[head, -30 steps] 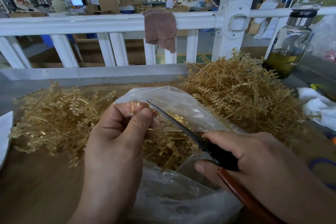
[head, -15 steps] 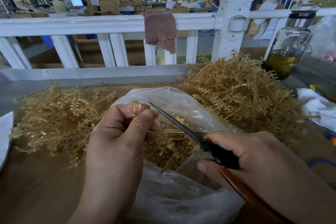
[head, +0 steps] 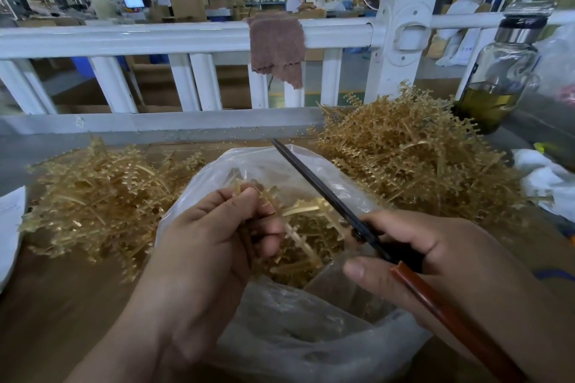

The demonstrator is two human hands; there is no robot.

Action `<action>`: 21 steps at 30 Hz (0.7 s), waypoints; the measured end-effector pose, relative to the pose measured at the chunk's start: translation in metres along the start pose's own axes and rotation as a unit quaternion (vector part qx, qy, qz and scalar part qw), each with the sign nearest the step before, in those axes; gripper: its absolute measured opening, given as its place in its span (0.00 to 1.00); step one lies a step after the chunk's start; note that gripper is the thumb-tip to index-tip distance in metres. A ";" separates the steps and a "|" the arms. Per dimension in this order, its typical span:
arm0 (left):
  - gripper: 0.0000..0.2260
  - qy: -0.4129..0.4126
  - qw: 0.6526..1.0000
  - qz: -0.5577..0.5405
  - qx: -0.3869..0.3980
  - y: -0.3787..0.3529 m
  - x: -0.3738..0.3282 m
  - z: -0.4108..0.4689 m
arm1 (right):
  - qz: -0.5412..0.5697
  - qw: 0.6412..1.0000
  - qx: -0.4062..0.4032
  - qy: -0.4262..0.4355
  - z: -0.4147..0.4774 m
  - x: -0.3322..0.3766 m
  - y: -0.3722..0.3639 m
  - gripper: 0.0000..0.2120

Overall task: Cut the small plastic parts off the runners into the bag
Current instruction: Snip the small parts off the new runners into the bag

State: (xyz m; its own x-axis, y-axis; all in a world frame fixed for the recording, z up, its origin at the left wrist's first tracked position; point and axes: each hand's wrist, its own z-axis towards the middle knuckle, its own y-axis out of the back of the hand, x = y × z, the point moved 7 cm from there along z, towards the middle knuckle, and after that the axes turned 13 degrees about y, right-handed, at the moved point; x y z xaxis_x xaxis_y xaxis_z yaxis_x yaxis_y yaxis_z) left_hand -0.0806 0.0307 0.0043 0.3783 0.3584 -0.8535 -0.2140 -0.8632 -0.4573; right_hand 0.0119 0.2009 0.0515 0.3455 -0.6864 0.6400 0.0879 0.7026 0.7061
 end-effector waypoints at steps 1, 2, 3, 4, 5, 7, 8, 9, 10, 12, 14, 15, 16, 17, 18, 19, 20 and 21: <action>0.08 0.009 1.000 -0.009 0.006 0.000 0.000 0.002 | 0.003 1.000 -0.008 -0.006 0.000 -0.002 0.002 0.17; 0.08 0.015 1.000 -0.019 0.010 0.001 0.000 0.003 | 0.008 1.000 -0.017 -0.012 0.001 -0.003 0.005 0.18; 0.08 0.021 0.999 -0.029 0.013 0.002 0.001 0.005 | 0.015 0.999 -0.026 -0.016 0.001 -0.003 0.007 0.18; 0.10 0.024 0.999 -0.038 0.016 0.003 0.001 0.007 | 0.023 0.999 -0.037 -0.018 0.001 -0.002 0.010 0.18; 0.12 0.026 0.998 -0.045 0.020 0.004 0.001 0.008 | 0.031 0.998 -0.050 -0.017 0.001 0.000 0.012 0.18; 0.16 0.028 0.998 -0.056 0.027 0.004 0.002 0.011 | 0.035 0.996 -0.078 -0.010 0.001 0.004 0.018 0.17; 0.17 0.026 0.997 -0.061 0.030 0.005 0.002 0.012 | 0.036 0.995 -0.089 -0.007 0.000 0.005 0.020 0.17; 0.15 0.023 0.997 -0.064 0.030 0.006 0.001 0.012 | 0.037 0.995 -0.096 -0.004 -0.001 0.006 0.021 0.17; 0.11 0.018 0.997 -0.064 0.029 0.007 0.001 0.012 | 0.035 0.995 -0.098 -0.001 -0.001 0.007 0.023 0.17; 0.05 0.000 0.998 -0.057 0.015 0.011 0.001 0.013 | 0.018 0.996 -0.082 0.006 -0.001 0.008 0.021 0.16; 0.07 -0.027 0.999 -0.042 0.003 0.013 -0.001 0.012 | 0.033 0.998 -0.045 -0.001 -0.001 0.009 0.014 0.18; 0.09 -0.036 0.999 -0.036 0.002 0.012 -0.002 0.011 | 0.035 0.999 -0.016 -0.005 -0.001 0.008 0.008 0.19; 0.09 -0.041 0.999 -0.032 0.003 0.012 -0.003 0.010 | 0.024 1.000 0.011 -0.005 -0.002 0.006 0.003 0.20; 0.07 -0.041 0.999 -0.029 0.003 0.012 -0.003 0.009 | 0.009 0.999 0.036 -0.004 -0.002 0.004 -0.002 0.22; 0.06 -0.039 0.999 -0.027 0.002 0.012 -0.003 0.009 | -0.001 0.999 0.052 -0.004 -0.003 0.001 -0.006 0.24; 0.06 -0.037 0.999 -0.027 -0.003 0.012 -0.003 0.009 | -0.006 0.998 0.060 -0.005 -0.002 -0.002 -0.008 0.24; 0.07 -0.037 0.999 -0.031 -0.007 0.012 -0.003 0.009 | -0.008 0.998 0.065 -0.007 -0.002 -0.005 -0.010 0.24; 0.08 -0.038 0.999 -0.037 -0.010 0.013 -0.003 0.009 | -0.012 0.997 0.070 -0.009 -0.002 -0.008 -0.011 0.25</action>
State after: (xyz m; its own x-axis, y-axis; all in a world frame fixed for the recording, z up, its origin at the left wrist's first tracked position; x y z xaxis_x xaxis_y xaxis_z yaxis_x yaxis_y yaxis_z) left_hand -0.0928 0.0219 -0.0013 0.3222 0.4477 -0.8341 -0.1699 -0.8395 -0.5162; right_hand 0.0100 0.1986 0.0380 0.3277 -0.7064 0.6273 -0.0369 0.6539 0.7557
